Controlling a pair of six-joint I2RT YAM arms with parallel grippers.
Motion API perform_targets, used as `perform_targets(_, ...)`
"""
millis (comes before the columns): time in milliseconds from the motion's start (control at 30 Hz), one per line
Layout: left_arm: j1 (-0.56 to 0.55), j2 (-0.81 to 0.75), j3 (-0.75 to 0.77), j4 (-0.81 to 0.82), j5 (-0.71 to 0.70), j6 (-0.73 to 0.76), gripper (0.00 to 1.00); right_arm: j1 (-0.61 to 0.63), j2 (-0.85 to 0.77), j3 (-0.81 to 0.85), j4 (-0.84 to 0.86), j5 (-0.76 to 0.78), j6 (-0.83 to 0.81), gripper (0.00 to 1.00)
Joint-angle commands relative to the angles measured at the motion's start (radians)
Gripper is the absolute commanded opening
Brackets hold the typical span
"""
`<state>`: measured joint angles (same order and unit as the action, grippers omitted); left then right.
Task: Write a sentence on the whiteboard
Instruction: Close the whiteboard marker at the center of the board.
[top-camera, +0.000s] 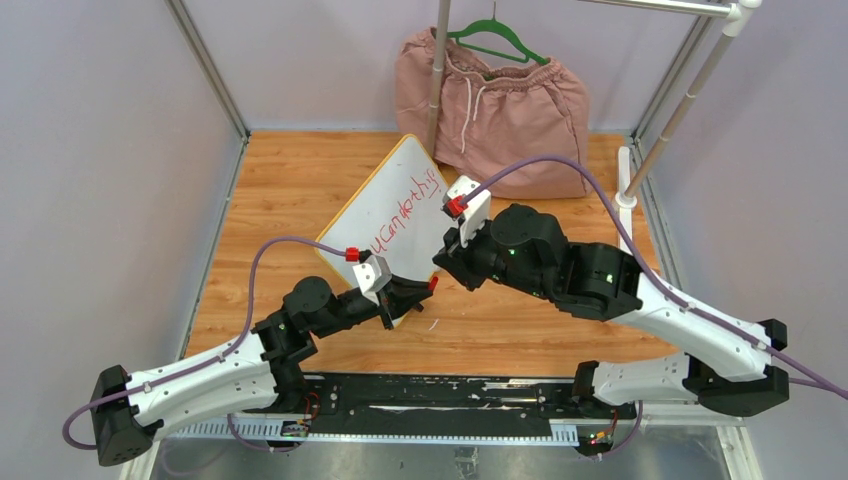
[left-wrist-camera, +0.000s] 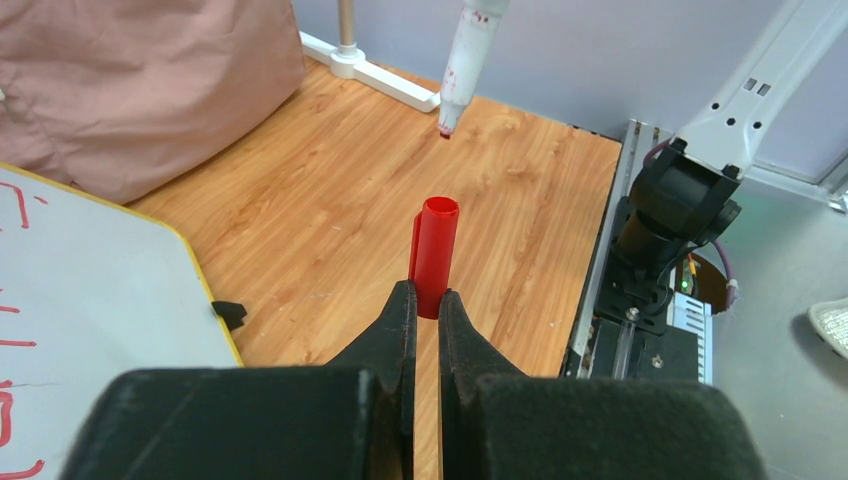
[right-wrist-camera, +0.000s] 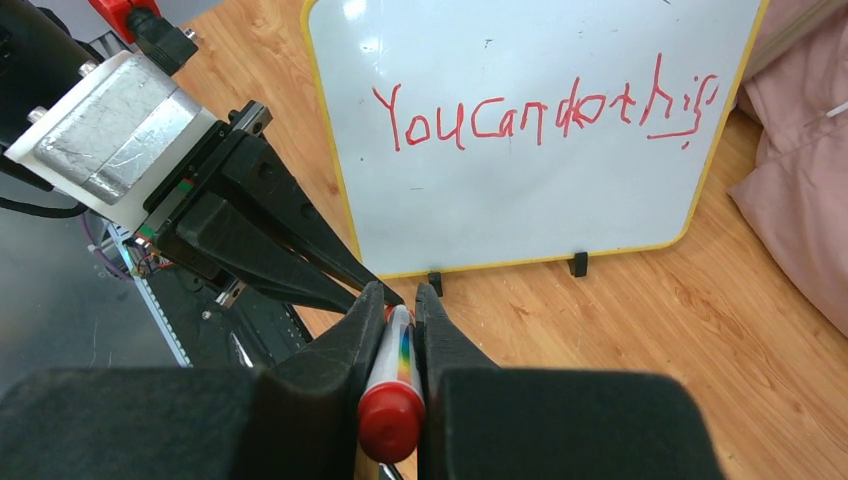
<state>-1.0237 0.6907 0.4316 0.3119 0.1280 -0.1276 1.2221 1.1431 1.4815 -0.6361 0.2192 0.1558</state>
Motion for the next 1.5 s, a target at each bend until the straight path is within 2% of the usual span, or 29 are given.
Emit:
perform_targets(0, -0.009, -0.015, -0.002, 0.024, 0.002, -0.002, 0.00, 0.013, -0.010, -0.038, 0.057, 0.012, -0.002, 0.00)
perform_targets(233, -0.009, -0.024, -0.003, 0.024, -0.003, -0.010, 0.00, 0.012, -0.051, -0.110, 0.116, 0.016, 0.015, 0.00)
perform_targets(1467, -0.009, -0.043, -0.007, 0.024, -0.018, -0.007, 0.00, 0.012, -0.053, -0.123, 0.100, -0.040, 0.042, 0.00)
